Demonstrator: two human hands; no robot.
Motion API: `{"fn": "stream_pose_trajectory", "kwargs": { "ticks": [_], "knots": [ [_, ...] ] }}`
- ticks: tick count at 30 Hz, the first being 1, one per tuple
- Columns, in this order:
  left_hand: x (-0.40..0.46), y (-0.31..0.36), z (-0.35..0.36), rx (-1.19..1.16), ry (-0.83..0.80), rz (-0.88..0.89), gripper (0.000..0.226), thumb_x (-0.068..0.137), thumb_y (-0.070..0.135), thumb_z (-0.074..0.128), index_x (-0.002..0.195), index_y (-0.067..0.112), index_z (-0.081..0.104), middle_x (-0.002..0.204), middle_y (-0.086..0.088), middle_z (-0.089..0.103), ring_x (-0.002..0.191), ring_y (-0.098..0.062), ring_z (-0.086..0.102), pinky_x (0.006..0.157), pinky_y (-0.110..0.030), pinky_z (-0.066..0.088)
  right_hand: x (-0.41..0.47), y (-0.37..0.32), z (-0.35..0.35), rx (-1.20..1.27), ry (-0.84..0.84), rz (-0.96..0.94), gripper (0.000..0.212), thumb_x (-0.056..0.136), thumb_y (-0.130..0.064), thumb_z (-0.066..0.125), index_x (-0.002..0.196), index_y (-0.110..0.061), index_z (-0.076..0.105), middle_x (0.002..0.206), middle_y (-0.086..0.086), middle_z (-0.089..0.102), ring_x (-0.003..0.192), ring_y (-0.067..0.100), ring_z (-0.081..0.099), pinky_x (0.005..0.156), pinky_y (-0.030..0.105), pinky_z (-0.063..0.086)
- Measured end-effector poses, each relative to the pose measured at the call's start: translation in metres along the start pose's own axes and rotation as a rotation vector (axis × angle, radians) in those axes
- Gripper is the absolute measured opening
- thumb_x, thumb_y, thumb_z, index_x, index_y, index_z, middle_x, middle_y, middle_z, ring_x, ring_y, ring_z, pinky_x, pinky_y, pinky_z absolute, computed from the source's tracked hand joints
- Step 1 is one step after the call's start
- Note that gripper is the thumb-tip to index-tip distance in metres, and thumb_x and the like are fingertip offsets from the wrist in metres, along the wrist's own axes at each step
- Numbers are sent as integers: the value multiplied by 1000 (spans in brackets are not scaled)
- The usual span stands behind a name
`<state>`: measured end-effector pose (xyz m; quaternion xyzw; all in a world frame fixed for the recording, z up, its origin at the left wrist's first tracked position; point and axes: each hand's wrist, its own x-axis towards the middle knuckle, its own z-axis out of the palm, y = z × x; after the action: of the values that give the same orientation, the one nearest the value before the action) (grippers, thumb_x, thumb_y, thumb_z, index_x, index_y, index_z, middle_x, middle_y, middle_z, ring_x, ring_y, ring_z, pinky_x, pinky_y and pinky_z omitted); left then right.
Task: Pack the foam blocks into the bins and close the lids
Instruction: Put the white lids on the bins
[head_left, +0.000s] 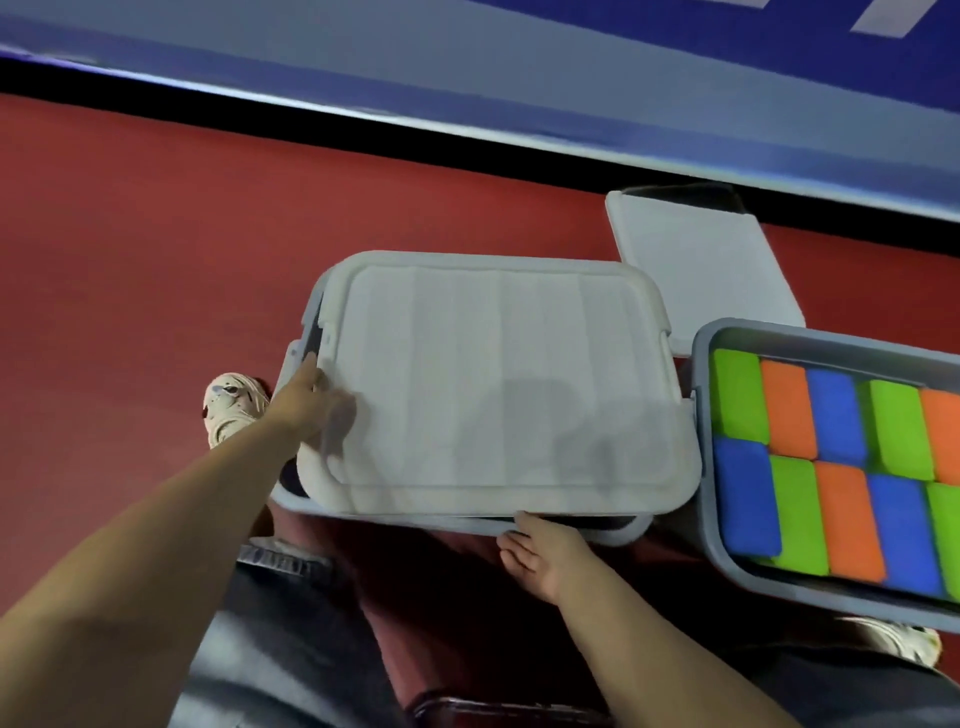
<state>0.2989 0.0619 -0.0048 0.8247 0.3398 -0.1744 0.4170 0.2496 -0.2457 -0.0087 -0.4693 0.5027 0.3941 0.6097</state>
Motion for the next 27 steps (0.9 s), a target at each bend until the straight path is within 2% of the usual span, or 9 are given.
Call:
{"fn": "stream_pose_trajectory", "kwargs": {
  "ticks": [4,6,8,10,11,13,16,22,27],
  "knots": [
    [1,-12,7,409,79,34,66,89,23,59,146,11,28,148,-12,37,132,-37,38,109,-45,32,8,11,23,-45,-52,4,39,91,-34,59,114,-3,54,96,13,65,77,16,65,46,21,53],
    [4,-19,6,414,132,-17,51,89,19,57,134,5,38,136,-20,45,124,-41,43,103,-46,35,12,12,28,-25,-36,-5,46,89,-41,60,112,-1,55,101,14,66,76,16,65,45,20,52],
    [3,-20,4,410,172,-16,23,88,11,53,110,4,48,123,-22,53,114,-41,48,95,-44,37,15,10,28,-10,19,-5,51,87,-44,62,108,2,58,91,12,67,72,16,65,43,18,51],
    [4,-22,2,417,200,2,6,87,4,48,92,7,46,117,-24,54,107,-40,50,90,-42,36,16,7,26,-22,63,0,56,84,-51,63,102,2,60,82,9,66,69,16,65,43,17,49],
    [3,-22,1,426,196,-2,6,87,3,47,92,7,46,118,-25,53,108,-41,49,89,-41,36,16,7,24,-19,76,0,59,82,-55,62,100,1,61,82,8,66,69,16,65,42,17,49],
    [0,-22,-1,448,175,-48,19,91,4,45,109,1,49,127,-26,48,116,-42,46,91,-41,36,15,7,21,-12,98,-1,64,79,-62,60,94,0,61,85,8,68,69,16,66,43,18,49],
    [-8,-17,-3,443,167,-106,43,96,6,41,139,2,38,141,-26,38,128,-40,38,99,-41,34,12,10,16,-55,142,-10,67,80,-64,58,88,2,60,87,15,69,68,21,67,52,26,50],
    [-11,-17,-4,396,163,-113,49,96,4,40,145,5,33,146,-27,34,132,-41,34,103,-40,32,0,12,27,-119,117,57,73,89,-64,38,93,6,58,87,20,69,68,28,68,54,30,51],
    [-8,-23,-8,377,140,-138,61,95,1,41,152,13,23,154,-20,26,139,-38,27,108,-38,29,-4,17,34,-88,133,86,47,93,-51,39,112,-9,48,96,18,61,70,28,66,71,42,51]
  ]
}}
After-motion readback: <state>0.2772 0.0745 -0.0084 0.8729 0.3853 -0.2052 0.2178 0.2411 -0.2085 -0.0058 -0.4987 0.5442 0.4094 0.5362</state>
